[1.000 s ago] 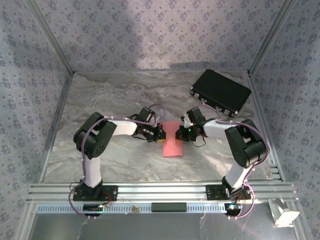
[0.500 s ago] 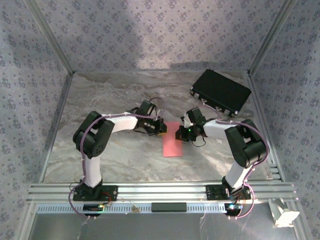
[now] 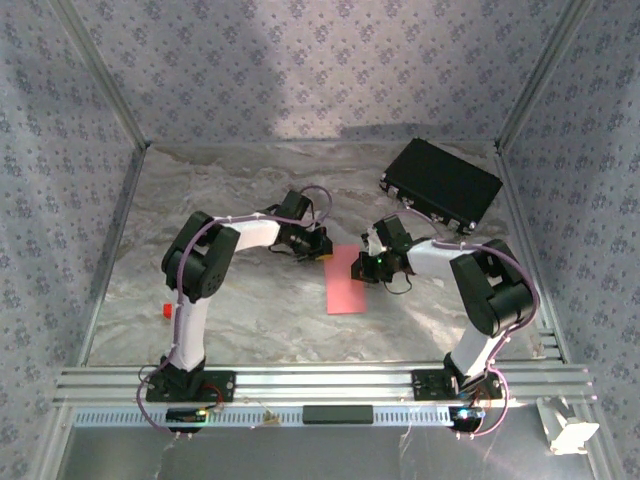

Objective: Fold a paper plane with a square sheet of paper (pick it up from the middle)
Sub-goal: First fold the square sheet of paper in half at the center of the table, then fold the triangle a second time at the center of the table.

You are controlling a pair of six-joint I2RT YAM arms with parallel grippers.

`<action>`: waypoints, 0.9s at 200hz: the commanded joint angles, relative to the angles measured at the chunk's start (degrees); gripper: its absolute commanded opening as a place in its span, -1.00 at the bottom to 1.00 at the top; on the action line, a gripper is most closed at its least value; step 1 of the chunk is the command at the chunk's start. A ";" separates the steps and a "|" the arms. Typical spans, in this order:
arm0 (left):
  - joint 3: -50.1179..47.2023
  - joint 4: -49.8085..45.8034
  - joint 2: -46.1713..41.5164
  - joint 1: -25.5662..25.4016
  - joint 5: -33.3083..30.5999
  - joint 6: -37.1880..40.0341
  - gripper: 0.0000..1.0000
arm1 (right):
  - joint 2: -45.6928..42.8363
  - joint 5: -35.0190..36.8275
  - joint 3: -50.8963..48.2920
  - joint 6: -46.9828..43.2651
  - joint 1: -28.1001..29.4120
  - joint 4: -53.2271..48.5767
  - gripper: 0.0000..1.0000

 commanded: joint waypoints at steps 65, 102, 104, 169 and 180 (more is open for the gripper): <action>-7.21 0.98 -2.84 -1.44 0.46 -0.69 -0.94 | -20.42 6.32 -10.44 10.22 -0.43 -6.46 -0.37; -7.93 2.86 -2.70 -1.41 0.75 -1.69 -0.95 | -25.11 3.05 -14.75 17.20 0.14 -7.17 -0.07; -7.93 2.93 -2.73 -1.40 0.75 -1.79 -0.95 | -25.21 2.66 -15.13 17.89 0.22 -6.67 -0.07; -8.59 3.51 -2.68 -1.40 0.06 -2.68 -0.95 | -27.80 2.93 -18.31 25.35 5.59 -5.55 -0.12; -8.72 3.74 -2.48 -1.43 0.10 -2.94 -0.95 | -27.80 3.49 -18.58 25.99 6.36 -6.20 -0.12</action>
